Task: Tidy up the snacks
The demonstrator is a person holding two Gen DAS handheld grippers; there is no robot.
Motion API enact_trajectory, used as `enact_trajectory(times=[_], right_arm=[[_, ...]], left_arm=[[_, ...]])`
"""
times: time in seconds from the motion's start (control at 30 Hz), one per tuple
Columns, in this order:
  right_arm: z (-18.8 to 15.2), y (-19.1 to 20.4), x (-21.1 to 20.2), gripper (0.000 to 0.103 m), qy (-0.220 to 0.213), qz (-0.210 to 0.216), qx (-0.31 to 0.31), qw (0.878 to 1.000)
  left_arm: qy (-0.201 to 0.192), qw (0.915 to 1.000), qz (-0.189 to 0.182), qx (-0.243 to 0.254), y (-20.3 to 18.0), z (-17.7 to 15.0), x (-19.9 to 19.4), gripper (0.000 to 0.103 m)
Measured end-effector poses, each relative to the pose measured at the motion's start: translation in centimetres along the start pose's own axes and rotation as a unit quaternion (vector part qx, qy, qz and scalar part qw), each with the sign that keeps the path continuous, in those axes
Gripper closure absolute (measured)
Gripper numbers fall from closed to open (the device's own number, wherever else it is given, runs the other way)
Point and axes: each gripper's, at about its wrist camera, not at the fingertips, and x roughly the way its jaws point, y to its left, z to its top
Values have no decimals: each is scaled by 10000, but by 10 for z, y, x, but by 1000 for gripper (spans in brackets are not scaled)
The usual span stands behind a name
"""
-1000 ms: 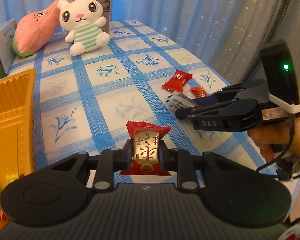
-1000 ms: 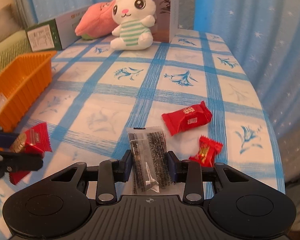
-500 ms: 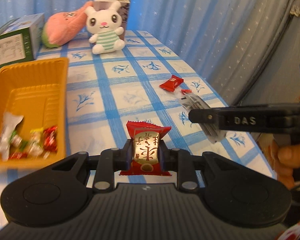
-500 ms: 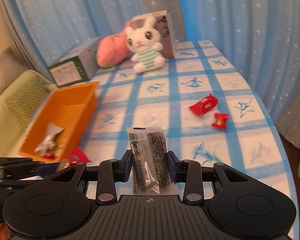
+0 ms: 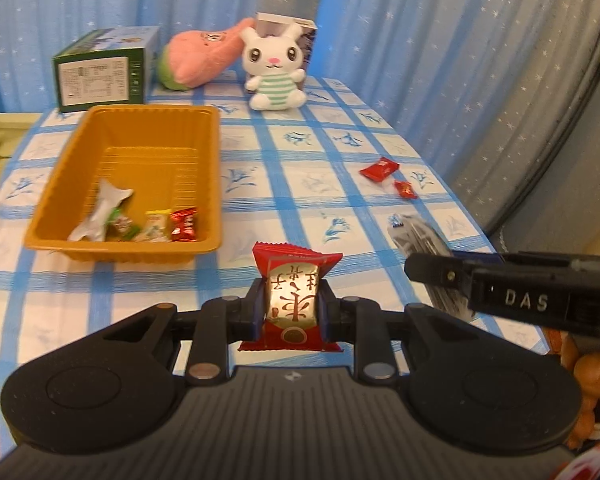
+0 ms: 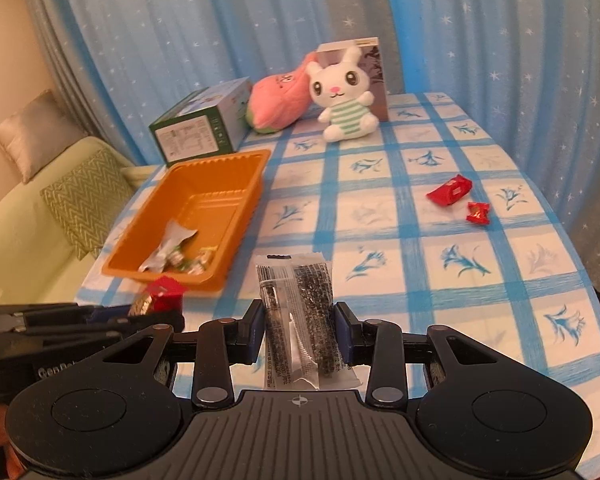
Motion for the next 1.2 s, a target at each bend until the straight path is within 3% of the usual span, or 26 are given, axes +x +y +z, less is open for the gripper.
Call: enact_trajectory(times=[0.57,1.2], right_arm=[[-10,48,5,66,49,266,-326,9991],[-4,68,29,66,151,395,-474,9980]], left_arm=[[-191,9988,415,-146,35,-11,-41,80],[-223,9977,584,-261,59,-9,-43,80]])
